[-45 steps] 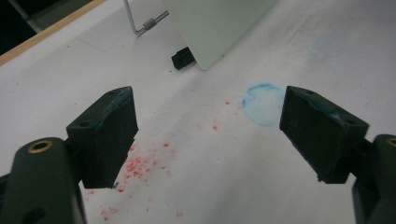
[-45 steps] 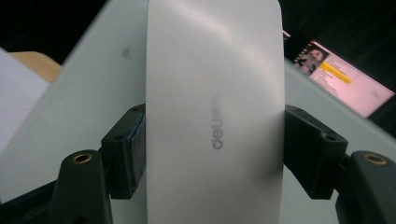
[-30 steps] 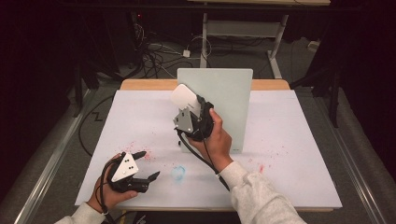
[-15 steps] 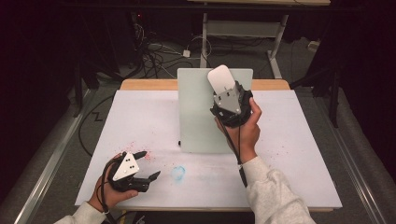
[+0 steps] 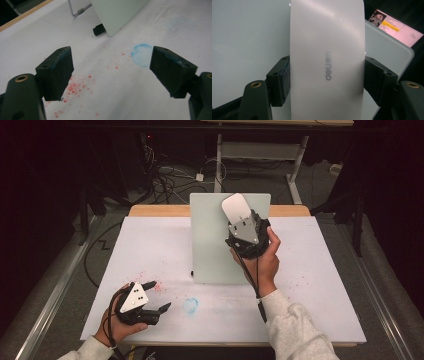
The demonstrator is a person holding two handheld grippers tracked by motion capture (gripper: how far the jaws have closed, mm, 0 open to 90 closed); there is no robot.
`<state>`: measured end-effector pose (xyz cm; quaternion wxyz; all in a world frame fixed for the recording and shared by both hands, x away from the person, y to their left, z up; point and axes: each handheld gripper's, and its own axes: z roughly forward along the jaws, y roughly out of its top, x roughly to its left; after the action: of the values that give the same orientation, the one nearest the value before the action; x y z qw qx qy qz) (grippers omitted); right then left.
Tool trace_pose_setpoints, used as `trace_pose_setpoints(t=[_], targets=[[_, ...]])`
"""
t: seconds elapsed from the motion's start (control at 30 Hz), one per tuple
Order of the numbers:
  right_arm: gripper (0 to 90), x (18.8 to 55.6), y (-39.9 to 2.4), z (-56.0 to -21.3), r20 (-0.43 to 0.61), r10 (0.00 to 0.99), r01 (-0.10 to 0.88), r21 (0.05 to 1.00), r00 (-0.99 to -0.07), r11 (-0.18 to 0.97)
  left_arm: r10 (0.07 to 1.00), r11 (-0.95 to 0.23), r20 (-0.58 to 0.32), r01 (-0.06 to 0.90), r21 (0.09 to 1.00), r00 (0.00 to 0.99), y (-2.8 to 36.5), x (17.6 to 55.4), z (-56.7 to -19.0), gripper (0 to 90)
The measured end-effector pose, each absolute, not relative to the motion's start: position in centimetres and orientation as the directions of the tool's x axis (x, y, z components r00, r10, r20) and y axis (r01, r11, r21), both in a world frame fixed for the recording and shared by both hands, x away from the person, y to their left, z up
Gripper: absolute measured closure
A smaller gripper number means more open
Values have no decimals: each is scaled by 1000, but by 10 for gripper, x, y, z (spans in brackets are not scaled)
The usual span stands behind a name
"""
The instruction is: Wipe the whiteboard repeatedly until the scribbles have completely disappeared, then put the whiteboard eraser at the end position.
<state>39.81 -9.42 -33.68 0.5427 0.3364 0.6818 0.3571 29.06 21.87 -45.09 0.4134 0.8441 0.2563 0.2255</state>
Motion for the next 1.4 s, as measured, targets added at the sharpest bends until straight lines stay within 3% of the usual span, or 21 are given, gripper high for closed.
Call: trace_pose_setpoints(t=[0.33, 0.57, 0.77, 1.4], targets=[[312, 390, -74, -358, -607, 758, 44, 773, -236, 633, 622, -529, 168, 252, 810, 765, 220, 291, -452, 184], [312, 400, -116, -329, -508, 849, 93, 847, -146, 523, 618, -535, 172, 250, 807, 767, 218, 292, -452, 184], [312, 398, -122, -337, -496, 856, 91, 855, -147, 511, 615, -542, 177, 249, 803, 768, 216, 290, -452, 184], [311, 388, -25, -366, -642, 710, -7, 743, -288, 669, 607, -538, 178, 235, 809, 775, 219, 289, -451, 184]])
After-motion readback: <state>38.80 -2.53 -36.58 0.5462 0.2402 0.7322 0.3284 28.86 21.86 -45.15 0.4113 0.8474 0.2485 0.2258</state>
